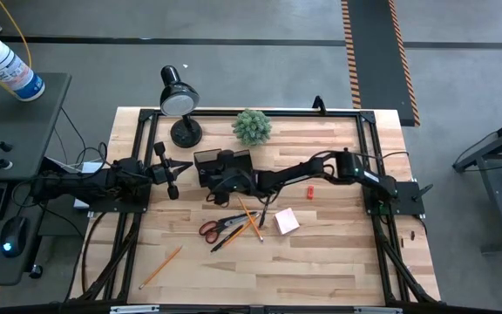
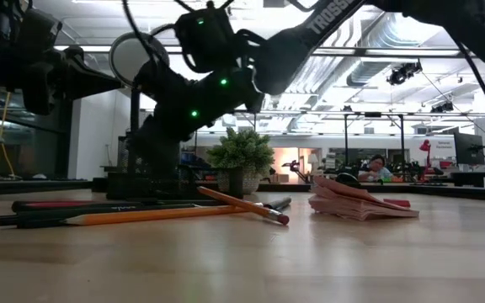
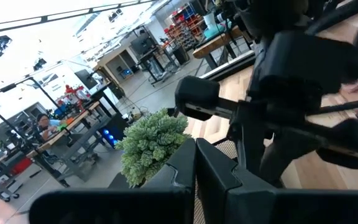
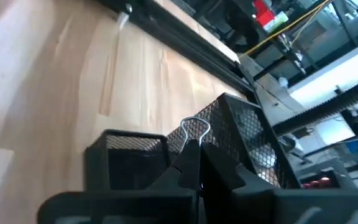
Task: Pick and place office supplies into organizer
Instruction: Put the clip binder into the black organizer, then put the eraser into the desktop organizer
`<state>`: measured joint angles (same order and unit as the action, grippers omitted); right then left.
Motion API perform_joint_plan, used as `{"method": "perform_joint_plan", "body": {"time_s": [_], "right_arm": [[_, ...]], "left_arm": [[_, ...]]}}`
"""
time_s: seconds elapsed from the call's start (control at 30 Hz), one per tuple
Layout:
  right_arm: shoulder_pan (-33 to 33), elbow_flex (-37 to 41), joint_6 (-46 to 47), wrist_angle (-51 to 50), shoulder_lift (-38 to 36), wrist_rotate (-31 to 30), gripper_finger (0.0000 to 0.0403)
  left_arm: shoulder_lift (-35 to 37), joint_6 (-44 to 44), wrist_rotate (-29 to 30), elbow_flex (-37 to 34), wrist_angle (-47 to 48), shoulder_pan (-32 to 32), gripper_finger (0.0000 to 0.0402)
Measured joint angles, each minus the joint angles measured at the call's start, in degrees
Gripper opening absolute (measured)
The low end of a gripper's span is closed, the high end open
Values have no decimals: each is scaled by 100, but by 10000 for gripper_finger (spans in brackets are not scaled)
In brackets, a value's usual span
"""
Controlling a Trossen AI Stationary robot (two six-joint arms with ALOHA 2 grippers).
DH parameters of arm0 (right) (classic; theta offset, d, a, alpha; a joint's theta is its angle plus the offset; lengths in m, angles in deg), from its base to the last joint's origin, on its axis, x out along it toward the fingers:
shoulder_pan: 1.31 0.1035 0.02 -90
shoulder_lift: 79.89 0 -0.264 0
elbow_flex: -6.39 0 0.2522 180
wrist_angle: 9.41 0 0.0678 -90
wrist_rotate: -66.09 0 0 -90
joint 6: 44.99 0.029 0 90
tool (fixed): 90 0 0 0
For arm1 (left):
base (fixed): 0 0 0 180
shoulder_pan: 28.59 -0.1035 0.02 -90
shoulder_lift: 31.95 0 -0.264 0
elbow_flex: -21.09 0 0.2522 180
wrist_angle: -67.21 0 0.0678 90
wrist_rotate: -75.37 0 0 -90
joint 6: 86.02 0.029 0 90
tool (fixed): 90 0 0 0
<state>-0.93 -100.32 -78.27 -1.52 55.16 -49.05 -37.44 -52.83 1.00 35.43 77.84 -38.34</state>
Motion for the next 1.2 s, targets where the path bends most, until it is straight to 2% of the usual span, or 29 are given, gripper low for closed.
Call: {"method": "perform_joint_plan", "body": {"time_s": [0.13,0.23,0.33,0.53,0.73,0.87,1.0,1.1,1.2], "right_arm": [[0,-151,-18,-366,52,-12,2],[34,-151,-27,-401,52,-259,14],[65,-151,-42,-413,52,-474,38],[104,-151,-29,-593,52,-526,98],[322,-151,-383,-672,28,-1533,129],[508,-151,-575,-985,-126,-2221,128],[674,-151,-518,-1605,-341,-3270,120],[749,-151,150,-2657,-519,-3933,117],[802,-151,1571,-4249,-727,-4125,118]], "left_arm": [[-2,0,-2,0,2,2,1],[-2,0,-2,0,2,0,1],[-1,0,0,0,2,0,1],[0,0,2,0,2,1,1],[-1,0,2,0,2,1,1],[0,0,2,0,2,1,1],[0,0,0,0,2,2,1],[-1,0,-2,0,2,1,1],[0,-2,-4,0,2,0,1]]}}
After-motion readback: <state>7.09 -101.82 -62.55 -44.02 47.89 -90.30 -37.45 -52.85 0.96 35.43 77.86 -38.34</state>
